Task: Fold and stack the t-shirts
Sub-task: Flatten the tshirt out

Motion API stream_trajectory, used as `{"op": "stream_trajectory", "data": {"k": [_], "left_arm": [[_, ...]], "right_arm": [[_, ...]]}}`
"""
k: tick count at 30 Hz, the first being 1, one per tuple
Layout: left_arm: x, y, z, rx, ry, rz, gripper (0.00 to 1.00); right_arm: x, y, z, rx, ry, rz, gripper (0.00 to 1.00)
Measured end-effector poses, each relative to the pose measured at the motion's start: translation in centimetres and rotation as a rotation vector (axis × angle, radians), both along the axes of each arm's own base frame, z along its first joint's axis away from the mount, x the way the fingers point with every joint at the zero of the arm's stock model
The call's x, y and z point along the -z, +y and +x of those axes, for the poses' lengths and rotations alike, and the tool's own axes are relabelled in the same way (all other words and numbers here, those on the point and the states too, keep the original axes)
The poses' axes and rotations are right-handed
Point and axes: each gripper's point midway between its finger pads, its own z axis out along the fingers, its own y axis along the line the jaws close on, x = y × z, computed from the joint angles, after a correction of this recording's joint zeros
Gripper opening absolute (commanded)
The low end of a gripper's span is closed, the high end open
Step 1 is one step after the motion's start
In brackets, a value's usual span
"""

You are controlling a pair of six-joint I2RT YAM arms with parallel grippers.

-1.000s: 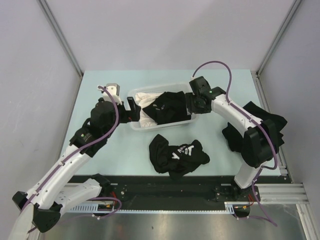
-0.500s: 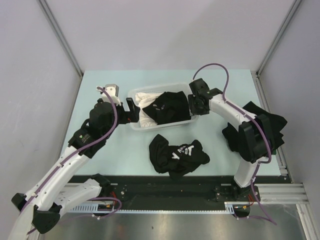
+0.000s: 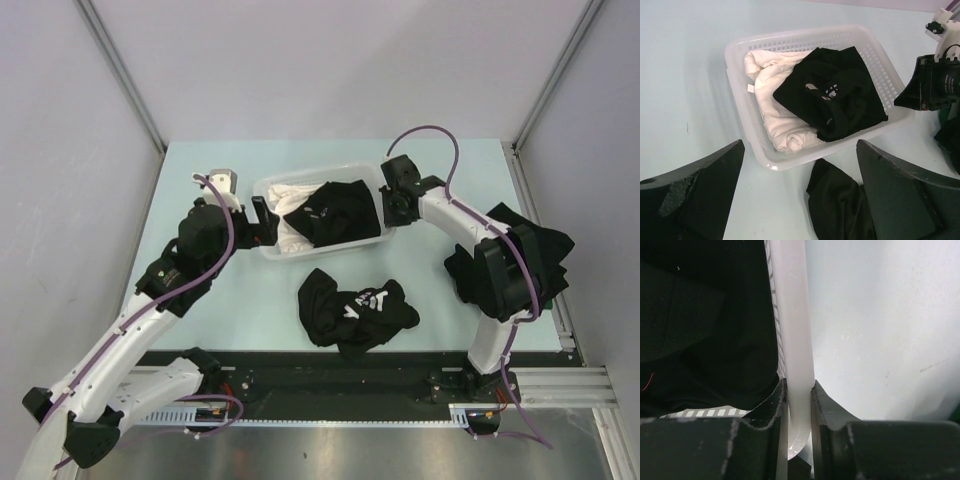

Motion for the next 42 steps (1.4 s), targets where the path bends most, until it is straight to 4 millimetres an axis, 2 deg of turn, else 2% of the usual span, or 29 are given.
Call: {"op": "stream_trajectory", "data": {"k": [4, 10, 17, 24, 29, 37, 42], "left_arm": [[0.1, 0.0, 0.0, 0.0, 0.003, 0.001, 1.0], [0.2, 0.1, -0.2, 0.0, 0.009, 0.005, 0.99], [-0.1, 0.8, -1.1, -0.005, 0.006, 0.006, 1.0], [-0.1, 1.8, -1.7, -0.028, 0.01, 0.016, 1.0], [0.6, 2.1, -2.1, -0.035, 0.035, 0.035, 0.99], [0.7, 3.1, -2.8, -0.058, 0.05, 0.047, 1.0], [0.2, 3.4, -2.9, -0.074, 0.042, 0.049, 0.99]], "right_arm": [[0.0, 0.1, 0.7, -0.007, -0.011, 0.001, 0.0], [-0.1, 1.1, 3.3, -0.025, -0.025, 0.012, 0.0], [-0.3, 3.8, 7.7, -0.04, -0.058, 0.067, 0.0], [-0.4, 6.3, 10.5, -0.048, -0.098, 0.105, 0.0], [-0.5, 7.3, 12.6, -0.04, -0.121, 0.142, 0.0], [-0.5, 7.2, 14.5, -0.028, -0.115, 0.224, 0.0], [-0.5, 8.9, 15.0, -0.048, -0.122, 0.256, 0.0]]}}
